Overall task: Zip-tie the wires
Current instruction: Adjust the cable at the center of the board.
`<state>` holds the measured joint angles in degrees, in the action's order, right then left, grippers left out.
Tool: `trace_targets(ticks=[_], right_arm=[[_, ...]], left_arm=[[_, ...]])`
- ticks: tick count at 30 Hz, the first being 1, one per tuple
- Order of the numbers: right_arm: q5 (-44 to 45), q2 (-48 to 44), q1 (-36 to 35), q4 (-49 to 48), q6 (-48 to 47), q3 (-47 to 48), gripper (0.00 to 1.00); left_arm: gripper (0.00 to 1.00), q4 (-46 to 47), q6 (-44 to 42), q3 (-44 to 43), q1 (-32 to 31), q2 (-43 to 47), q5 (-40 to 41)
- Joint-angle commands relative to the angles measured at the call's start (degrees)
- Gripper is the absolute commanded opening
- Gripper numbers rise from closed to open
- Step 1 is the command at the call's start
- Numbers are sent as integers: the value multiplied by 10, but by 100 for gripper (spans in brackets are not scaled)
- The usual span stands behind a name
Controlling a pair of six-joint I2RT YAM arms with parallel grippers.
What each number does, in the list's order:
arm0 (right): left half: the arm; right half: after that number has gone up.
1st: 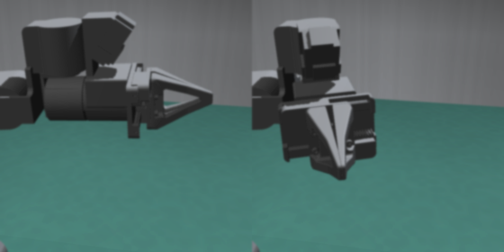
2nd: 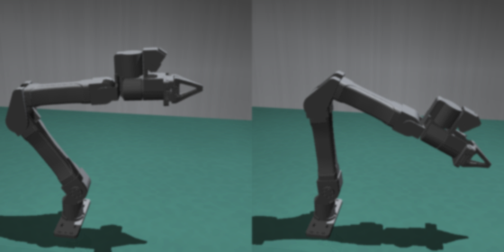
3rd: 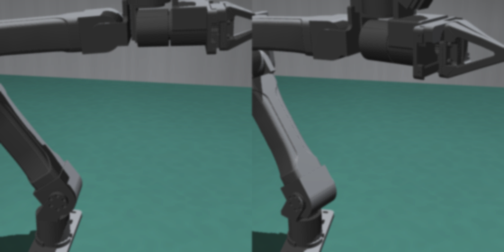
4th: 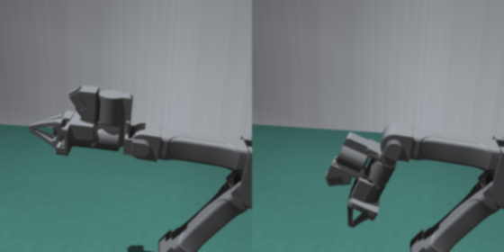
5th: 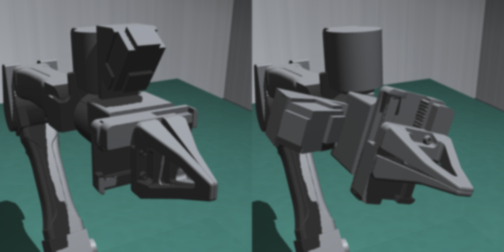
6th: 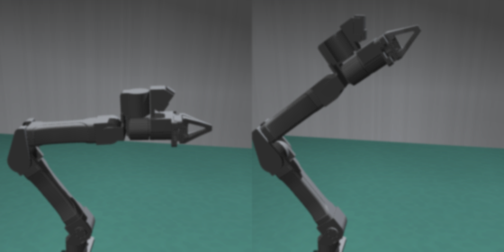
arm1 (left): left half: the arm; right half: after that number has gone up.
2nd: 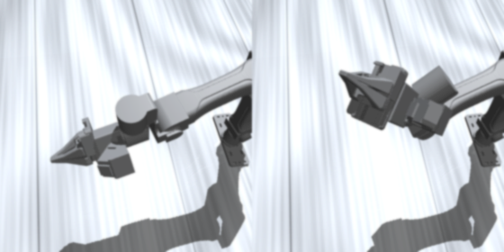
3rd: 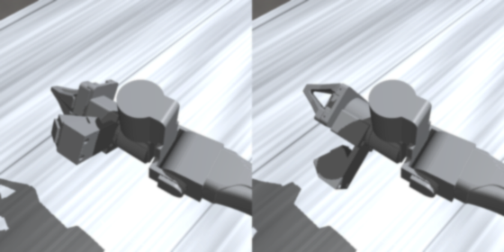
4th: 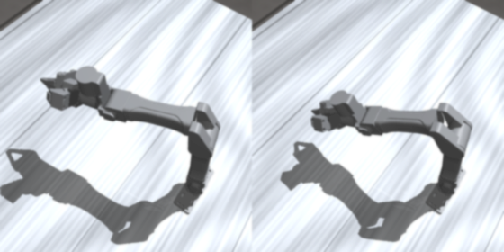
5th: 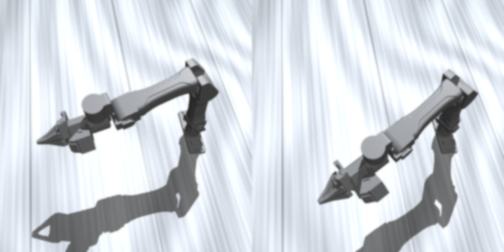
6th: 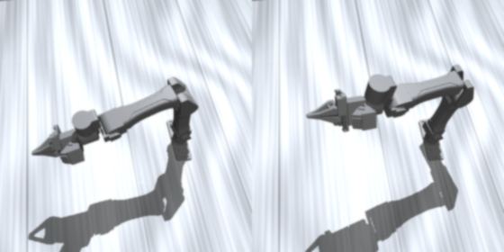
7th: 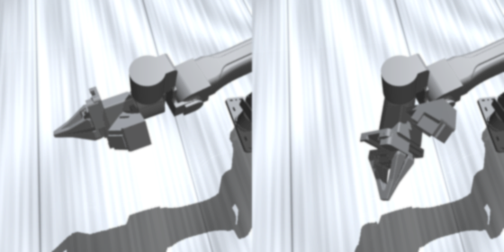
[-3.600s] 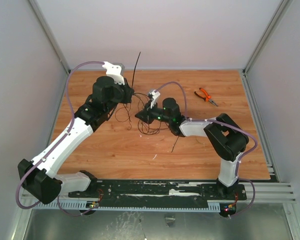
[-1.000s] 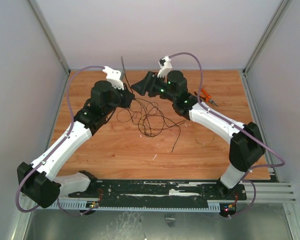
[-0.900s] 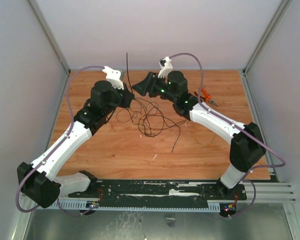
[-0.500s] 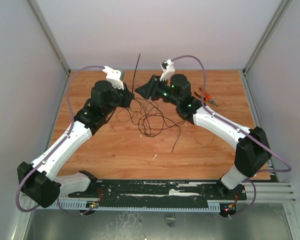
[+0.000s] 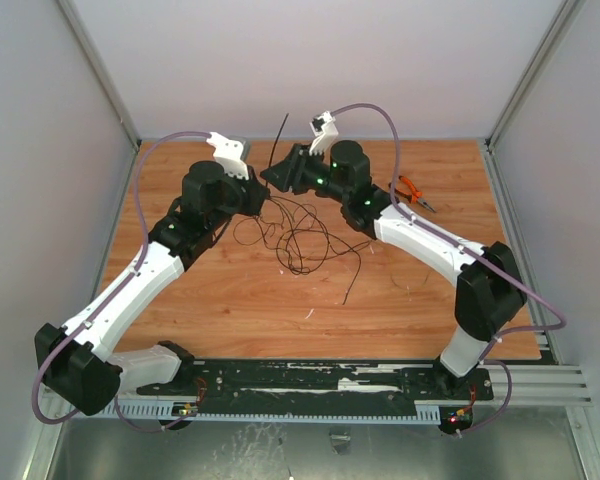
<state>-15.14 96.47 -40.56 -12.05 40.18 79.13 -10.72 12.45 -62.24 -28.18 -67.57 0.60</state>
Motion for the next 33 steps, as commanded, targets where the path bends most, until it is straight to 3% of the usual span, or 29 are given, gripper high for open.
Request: trace_targets(ticks=[1,3,8,13,25,33], right_arm=[[-14,21,-7,-11,0,33,39],[-18,25,-8,-15,-2,35,33],[-17,23,-8,-12,-15,35,0],[3,11,-4,3,-37,51,0],[21,33,5,85,-87,197,0],[6,32,5,88,-82,208,0]], left_arm=[[0,24,-3,-3,5,3,-13],[0,24,-3,-5,5,5,-11],[0,24,-2,-5,5,7,-10],[0,28,8,9,4,7,-19],[0,66,37,110,-6,19,-23],[0,77,34,126,-21,-4,-5]])
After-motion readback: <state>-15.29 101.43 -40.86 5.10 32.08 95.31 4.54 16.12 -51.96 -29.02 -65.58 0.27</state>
